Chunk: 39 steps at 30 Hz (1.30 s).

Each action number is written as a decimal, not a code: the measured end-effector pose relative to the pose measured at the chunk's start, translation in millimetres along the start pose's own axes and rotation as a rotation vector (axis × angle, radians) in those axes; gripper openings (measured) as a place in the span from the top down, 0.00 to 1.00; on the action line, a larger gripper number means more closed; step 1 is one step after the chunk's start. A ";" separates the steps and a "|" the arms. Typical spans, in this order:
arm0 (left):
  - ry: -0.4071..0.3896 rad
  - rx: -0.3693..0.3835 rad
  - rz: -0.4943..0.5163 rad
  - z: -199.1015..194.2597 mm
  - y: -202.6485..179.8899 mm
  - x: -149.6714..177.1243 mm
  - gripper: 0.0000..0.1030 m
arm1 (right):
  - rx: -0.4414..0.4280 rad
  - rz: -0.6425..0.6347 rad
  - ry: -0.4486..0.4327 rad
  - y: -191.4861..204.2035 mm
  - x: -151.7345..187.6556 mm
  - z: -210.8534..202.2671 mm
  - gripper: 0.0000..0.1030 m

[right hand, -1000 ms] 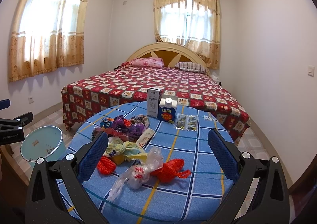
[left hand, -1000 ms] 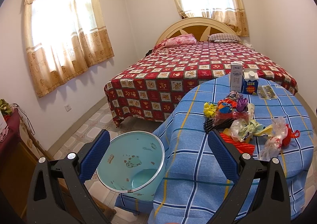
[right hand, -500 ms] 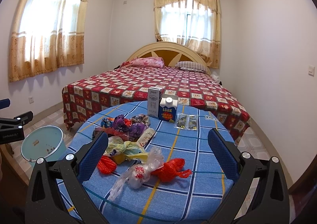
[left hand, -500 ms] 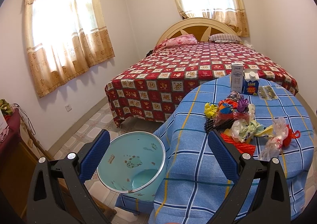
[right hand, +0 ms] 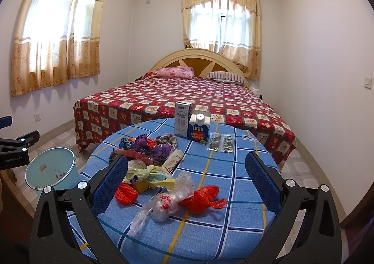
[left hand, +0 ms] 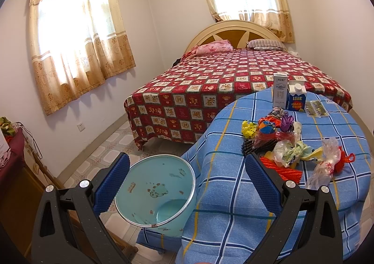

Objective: Collect trash

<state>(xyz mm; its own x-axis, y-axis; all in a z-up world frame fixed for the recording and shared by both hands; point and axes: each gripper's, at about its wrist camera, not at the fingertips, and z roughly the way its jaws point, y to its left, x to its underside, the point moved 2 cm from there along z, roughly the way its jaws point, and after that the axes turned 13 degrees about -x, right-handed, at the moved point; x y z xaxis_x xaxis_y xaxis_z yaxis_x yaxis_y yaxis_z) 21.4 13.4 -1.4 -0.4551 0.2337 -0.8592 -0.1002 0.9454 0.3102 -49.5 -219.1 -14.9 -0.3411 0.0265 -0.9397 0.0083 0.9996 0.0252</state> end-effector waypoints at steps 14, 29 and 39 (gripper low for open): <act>-0.001 -0.002 0.001 0.4 1.0 0.3 0.06 | -0.001 0.002 0.002 -0.2 1.5 1.1 0.05; 0.012 -0.012 0.021 3.9 1.5 8.8 0.06 | 0.011 0.014 0.025 -12.7 7.2 7.2 0.05; 0.118 -0.025 0.098 46.9 -50.0 37.8 0.06 | 0.134 0.076 0.111 -71.5 53.5 41.0 0.05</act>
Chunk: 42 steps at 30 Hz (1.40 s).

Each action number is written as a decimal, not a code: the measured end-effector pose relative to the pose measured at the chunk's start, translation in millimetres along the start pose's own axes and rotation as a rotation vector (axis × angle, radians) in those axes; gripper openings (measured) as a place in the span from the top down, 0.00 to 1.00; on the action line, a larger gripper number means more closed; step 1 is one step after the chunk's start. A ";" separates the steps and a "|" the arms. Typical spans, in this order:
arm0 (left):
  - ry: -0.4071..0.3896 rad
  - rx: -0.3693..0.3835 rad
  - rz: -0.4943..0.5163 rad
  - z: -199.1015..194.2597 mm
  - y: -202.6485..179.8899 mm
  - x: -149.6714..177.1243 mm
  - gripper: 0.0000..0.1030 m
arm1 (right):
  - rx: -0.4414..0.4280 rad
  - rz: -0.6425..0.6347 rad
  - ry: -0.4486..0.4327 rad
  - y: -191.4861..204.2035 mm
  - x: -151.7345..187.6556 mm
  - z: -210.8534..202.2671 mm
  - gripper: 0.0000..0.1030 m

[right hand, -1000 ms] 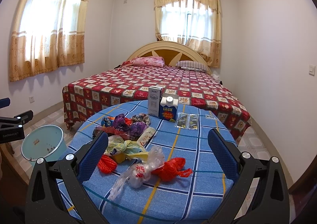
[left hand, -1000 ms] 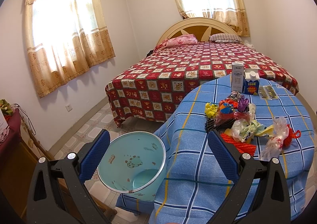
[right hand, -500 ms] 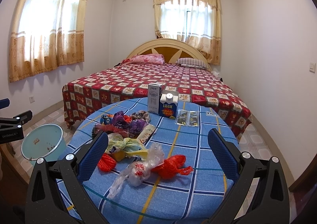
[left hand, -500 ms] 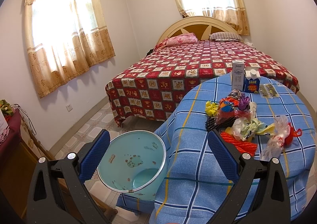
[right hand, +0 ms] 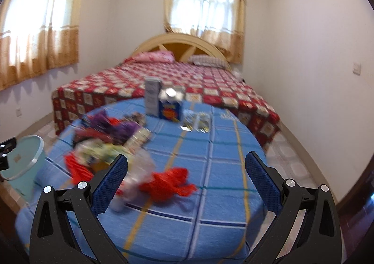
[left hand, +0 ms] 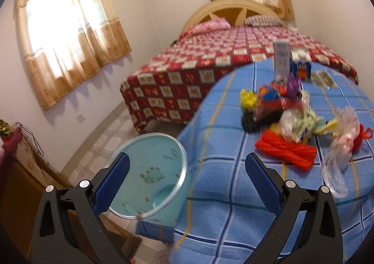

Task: Collect trash
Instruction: 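Reach the left tool to the red mesh net and grasp it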

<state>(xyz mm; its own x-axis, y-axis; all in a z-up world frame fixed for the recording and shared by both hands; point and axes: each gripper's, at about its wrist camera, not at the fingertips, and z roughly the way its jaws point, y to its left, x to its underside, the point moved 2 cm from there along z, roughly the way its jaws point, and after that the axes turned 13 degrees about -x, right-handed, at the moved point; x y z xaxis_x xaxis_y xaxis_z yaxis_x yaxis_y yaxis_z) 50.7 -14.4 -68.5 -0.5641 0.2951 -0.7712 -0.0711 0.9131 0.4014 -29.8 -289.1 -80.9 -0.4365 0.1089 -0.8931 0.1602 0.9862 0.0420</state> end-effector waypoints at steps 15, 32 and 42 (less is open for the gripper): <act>0.107 0.101 0.053 29.4 -111.5 8.5 0.06 | 0.096 0.060 0.044 -53.8 42.1 39.0 0.05; 0.160 0.316 0.075 37.6 -148.3 15.0 1.00 | 0.057 0.088 0.051 -56.7 51.5 51.1 0.05; 0.140 0.333 0.062 26.7 -117.0 12.4 1.00 | 0.071 0.090 0.009 -59.4 44.7 39.0 0.05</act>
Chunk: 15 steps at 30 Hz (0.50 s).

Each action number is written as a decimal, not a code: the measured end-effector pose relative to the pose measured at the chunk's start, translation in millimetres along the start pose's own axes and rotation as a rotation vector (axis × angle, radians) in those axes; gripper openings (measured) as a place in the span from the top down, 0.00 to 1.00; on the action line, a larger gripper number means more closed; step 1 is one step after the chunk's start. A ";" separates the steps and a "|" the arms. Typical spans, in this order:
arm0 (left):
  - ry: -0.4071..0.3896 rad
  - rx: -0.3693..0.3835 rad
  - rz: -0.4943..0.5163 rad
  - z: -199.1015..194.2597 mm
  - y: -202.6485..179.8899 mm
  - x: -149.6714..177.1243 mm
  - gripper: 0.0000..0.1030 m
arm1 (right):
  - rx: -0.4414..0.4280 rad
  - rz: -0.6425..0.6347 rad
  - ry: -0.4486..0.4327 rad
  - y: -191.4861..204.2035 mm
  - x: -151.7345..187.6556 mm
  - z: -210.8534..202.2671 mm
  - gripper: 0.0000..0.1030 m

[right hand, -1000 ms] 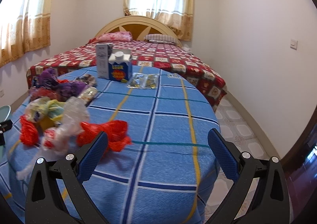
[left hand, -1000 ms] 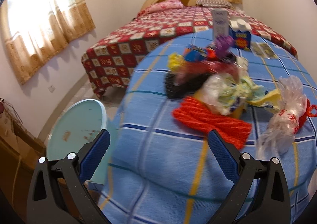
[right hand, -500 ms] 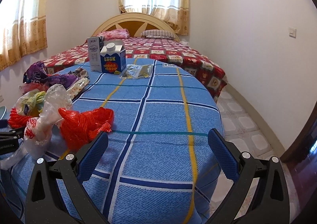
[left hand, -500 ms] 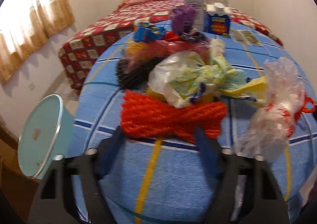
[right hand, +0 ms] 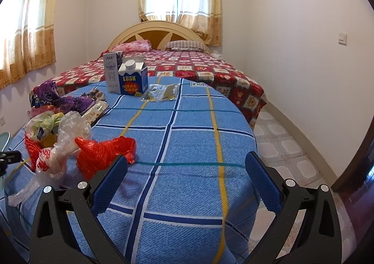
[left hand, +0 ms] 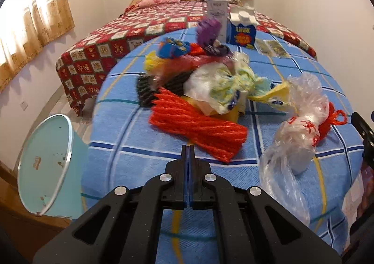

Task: Collect trash
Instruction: 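Reach the left tool to the red mesh net and grasp it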

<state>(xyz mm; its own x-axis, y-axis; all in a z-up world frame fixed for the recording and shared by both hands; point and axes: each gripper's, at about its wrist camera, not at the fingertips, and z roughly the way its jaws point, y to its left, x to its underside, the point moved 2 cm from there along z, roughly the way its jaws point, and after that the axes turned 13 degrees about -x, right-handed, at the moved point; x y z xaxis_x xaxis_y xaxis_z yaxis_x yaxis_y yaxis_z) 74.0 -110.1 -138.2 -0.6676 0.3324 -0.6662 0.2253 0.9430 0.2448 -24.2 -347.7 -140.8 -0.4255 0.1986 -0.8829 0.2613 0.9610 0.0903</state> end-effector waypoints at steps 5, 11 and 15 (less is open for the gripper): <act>0.013 -0.052 -0.048 4.6 17.8 -5.2 0.69 | 0.008 0.002 0.004 -2.8 1.0 3.5 0.05; 0.001 -0.026 -0.057 0.4 1.5 -11.6 0.38 | 0.021 0.014 0.001 -9.2 2.2 4.2 0.05; -0.018 -0.022 -0.034 1.4 -17.3 -15.2 0.27 | 0.016 0.017 0.003 -8.9 3.5 4.9 0.05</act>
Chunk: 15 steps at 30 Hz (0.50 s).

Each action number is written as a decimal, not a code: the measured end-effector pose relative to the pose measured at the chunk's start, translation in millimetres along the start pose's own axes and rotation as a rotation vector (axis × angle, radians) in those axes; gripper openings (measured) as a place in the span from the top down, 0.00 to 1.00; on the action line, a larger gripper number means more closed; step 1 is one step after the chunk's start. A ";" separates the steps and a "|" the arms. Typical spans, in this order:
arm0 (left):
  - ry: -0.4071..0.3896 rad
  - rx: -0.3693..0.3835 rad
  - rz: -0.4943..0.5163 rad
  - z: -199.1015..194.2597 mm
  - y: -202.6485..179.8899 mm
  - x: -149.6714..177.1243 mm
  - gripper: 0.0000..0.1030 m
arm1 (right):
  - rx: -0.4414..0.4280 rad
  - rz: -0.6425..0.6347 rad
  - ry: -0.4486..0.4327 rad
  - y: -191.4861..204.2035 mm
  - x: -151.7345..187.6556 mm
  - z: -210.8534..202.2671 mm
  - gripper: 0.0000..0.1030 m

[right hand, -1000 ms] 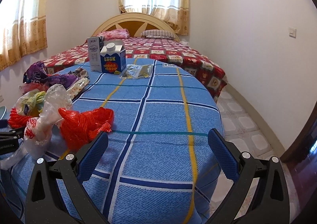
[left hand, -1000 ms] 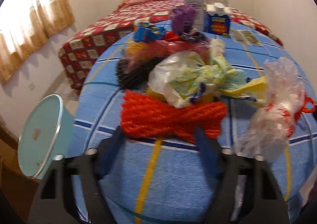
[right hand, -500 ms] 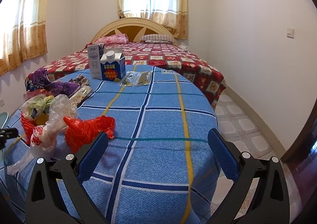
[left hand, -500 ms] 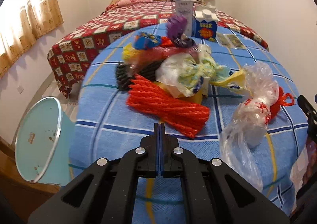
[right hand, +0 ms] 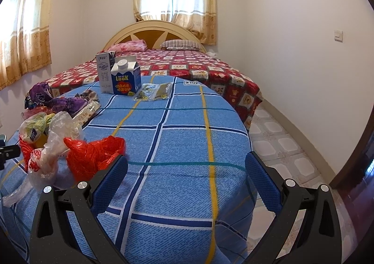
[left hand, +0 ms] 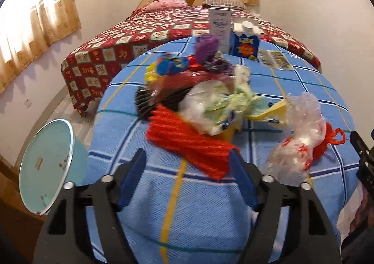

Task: Collect trash
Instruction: 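Reach the left tool to the red mesh net and grasp it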

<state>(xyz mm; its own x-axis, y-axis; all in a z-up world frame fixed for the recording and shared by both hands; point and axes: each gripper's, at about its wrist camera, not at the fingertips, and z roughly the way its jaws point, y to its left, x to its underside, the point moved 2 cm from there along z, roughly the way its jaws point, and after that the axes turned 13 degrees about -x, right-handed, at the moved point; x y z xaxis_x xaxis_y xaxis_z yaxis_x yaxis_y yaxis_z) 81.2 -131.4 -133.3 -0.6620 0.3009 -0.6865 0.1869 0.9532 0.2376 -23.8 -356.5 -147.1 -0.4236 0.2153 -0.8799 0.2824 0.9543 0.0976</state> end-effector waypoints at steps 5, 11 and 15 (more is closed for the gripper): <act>0.059 0.015 0.028 23.7 -16.0 1.5 0.57 | -0.008 -0.006 0.004 3.1 1.8 1.3 0.05; 0.047 0.090 0.046 14.4 -13.6 4.9 0.95 | -0.026 -0.015 0.013 11.0 3.6 3.7 0.05; 0.022 0.089 0.048 1.2 0.9 8.3 0.95 | -0.033 -0.028 0.006 16.6 1.6 -0.8 0.05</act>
<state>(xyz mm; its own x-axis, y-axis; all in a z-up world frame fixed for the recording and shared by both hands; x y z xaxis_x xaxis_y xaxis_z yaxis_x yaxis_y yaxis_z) 76.7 -128.1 -139.6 -0.6661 0.3460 -0.6607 0.2812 0.9370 0.2071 -20.5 -340.2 -146.4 -0.4365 0.1892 -0.8796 0.2419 0.9663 0.0878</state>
